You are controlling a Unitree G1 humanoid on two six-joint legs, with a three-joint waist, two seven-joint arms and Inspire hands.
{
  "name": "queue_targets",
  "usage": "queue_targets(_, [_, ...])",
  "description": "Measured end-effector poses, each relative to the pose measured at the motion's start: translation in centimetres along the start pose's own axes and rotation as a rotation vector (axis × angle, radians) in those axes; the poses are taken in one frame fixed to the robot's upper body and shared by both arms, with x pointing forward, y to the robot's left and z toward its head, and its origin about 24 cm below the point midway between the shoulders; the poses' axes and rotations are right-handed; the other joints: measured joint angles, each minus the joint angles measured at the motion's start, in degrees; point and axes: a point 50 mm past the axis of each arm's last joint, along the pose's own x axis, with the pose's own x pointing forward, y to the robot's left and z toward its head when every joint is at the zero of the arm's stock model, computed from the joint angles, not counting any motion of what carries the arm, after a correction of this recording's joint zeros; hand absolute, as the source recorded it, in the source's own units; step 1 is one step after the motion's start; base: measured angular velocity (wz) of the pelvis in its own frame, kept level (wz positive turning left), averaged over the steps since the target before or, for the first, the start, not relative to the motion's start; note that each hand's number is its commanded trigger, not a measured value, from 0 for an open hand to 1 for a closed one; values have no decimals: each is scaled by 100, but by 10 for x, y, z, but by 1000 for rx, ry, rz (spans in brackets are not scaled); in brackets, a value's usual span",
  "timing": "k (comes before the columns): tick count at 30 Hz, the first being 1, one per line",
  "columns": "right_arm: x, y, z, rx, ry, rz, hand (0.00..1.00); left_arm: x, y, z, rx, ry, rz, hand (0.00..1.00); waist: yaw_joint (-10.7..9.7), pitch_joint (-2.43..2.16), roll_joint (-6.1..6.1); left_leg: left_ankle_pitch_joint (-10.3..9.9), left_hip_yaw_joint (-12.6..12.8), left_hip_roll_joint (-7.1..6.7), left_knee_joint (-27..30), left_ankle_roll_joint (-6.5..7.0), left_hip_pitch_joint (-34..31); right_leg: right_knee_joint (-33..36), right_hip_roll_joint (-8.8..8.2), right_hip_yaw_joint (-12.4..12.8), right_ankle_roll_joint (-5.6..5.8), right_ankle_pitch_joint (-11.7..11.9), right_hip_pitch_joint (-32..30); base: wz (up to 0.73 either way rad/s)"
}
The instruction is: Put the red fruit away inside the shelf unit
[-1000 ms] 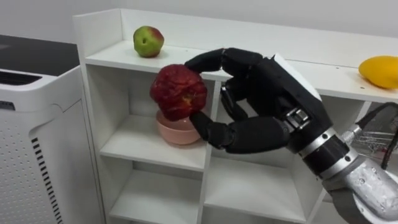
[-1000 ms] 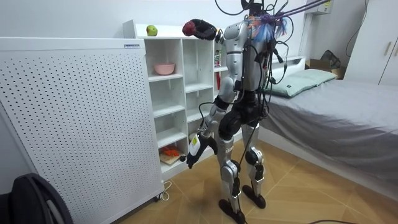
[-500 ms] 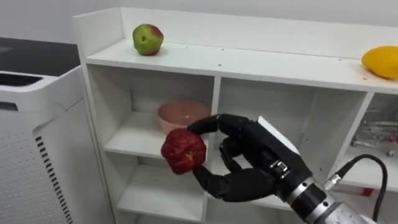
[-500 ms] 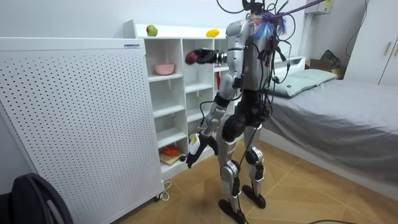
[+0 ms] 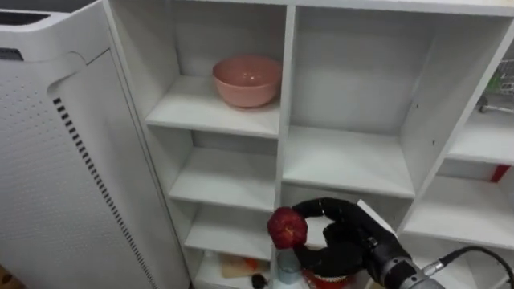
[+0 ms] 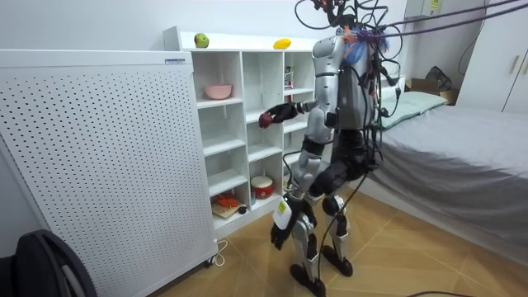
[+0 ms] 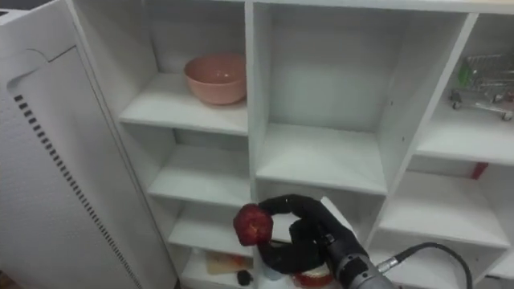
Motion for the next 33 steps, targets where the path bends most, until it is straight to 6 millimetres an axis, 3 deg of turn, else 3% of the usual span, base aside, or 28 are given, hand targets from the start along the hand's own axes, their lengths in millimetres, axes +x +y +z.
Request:
queue_targets(4, [1, -1, 0, 4, -5, -17, 100, -1, -2, -4, -42, 12, -4, 0, 51, 2, 8, -107, 3, 88, 464, -66, -486, 416, -4, -57, -144, -105, -454, -6])
queue_targets(9, [0, -5, -3, 12, -4, -68, 100, -2, -3, -6, -104, 18, 9, 0, 75, 3, 13, -185, -2, 128, 818, -121, -977, 791, -14, -66, -230, -215, -947, 0])
queue_targets(15, [3, -15, -7, -2, 21, -135, 100, -5, -3, -10, -159, 9, 32, 0, 80, -5, -12, -176, 181, 199, 1042, -145, -1585, 1184, -123, -47, -316, -312, -1601, 7])
queue_targets(21, [10, -45, 1, -66, 38, -233, 100, -8, -1, -23, -152, 25, 47, 0, 94, -8, -32, -178, 155, 182, 1234, -165, -2058, 1416, -195, -112, -380, -371, -2048, 8])
queue_targets(28, [17, -95, 32, -114, 5, -441, 100, -8, 9, -29, -141, 37, 78, 0, 284, -5, -124, -195, 117, 169, 1563, -177, -2671, 1743, -253, -150, -432, -432, -2624, 4])
queue_targets(33, [23, -108, 44, -105, 1, -518, 100, -10, 11, -37, -116, 53, 79, 0, 318, 1, -183, -205, 79, 160, 1728, -175, -2873, 1892, -323, -246, -449, -497, -2751, 8])
